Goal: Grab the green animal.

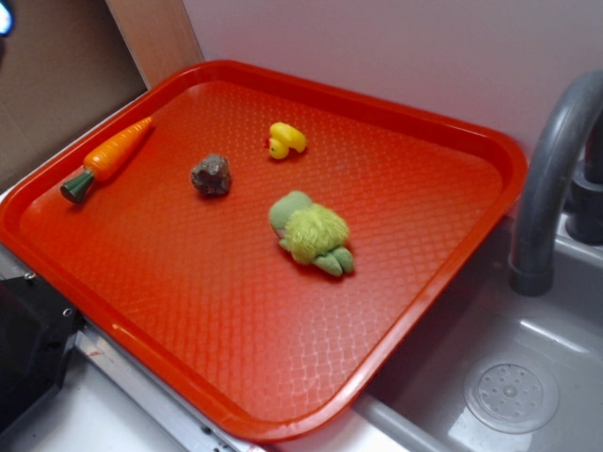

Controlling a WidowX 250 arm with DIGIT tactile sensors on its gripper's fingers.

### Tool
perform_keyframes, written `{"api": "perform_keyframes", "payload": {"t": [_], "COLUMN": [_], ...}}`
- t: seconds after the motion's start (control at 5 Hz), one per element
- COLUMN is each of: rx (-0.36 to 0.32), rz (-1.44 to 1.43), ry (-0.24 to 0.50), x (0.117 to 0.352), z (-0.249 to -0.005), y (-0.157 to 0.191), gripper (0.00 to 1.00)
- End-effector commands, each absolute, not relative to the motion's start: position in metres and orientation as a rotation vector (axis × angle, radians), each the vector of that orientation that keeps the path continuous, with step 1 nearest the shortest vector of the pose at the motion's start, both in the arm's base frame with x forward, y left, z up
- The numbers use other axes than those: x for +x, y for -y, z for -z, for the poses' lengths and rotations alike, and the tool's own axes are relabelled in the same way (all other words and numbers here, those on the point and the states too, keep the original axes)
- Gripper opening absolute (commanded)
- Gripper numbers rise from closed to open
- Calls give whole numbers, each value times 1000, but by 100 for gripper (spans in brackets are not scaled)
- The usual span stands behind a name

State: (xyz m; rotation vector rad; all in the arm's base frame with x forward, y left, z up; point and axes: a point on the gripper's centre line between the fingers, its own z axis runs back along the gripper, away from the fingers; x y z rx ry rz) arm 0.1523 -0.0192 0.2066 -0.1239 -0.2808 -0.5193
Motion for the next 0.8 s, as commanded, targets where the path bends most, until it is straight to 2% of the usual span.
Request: {"api": "perform_keyframes", "payload": {"t": [0.0, 0.2, 0.4, 0.6], "rx": [1, 29, -11, -34], "rz": [1008, 1267, 1521, 1635], "ry": [358, 354, 289, 232], "x": [225, 243, 236, 233], "z": [-159, -133, -106, -89], "y": [56, 91, 108, 115], "gripper": [100, 100, 100, 100]}}
